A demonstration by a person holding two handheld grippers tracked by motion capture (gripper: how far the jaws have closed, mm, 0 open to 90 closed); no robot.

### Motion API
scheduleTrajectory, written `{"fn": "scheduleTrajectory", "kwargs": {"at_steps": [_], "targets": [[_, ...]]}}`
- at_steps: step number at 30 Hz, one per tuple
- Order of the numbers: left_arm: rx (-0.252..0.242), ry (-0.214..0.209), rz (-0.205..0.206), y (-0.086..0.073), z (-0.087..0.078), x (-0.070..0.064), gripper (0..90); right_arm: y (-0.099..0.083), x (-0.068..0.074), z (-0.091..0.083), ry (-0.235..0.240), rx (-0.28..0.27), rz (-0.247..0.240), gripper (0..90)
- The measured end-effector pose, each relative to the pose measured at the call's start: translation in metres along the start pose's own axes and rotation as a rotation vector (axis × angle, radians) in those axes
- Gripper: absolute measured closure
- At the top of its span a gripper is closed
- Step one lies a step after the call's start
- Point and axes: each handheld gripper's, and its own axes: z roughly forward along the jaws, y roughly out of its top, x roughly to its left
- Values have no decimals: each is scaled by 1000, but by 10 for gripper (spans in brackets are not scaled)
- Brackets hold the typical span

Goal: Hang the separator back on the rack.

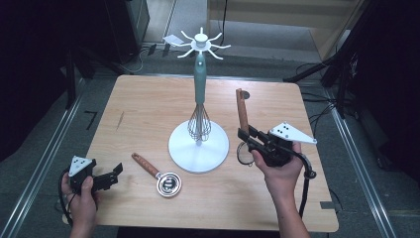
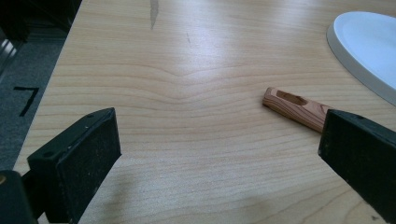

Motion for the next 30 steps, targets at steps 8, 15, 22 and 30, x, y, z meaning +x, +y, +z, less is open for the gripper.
{"fn": "scheduleTrajectory", "kwargs": {"at_steps": [8, 15, 22, 30], "targets": [[-2, -1, 0, 0, 0, 0, 0, 11, 10, 1, 21, -46, -48, 707], [-2, -2, -1, 0, 0, 0, 0, 21, 15, 0, 38, -77, -50, 707], [-2, -2, -1, 0, 0, 0, 0, 32, 21, 0, 53, -98, -67, 707], [-2, -3, 0, 0, 0, 0, 0, 40, 29, 1, 74, -113, -87, 707]]}}
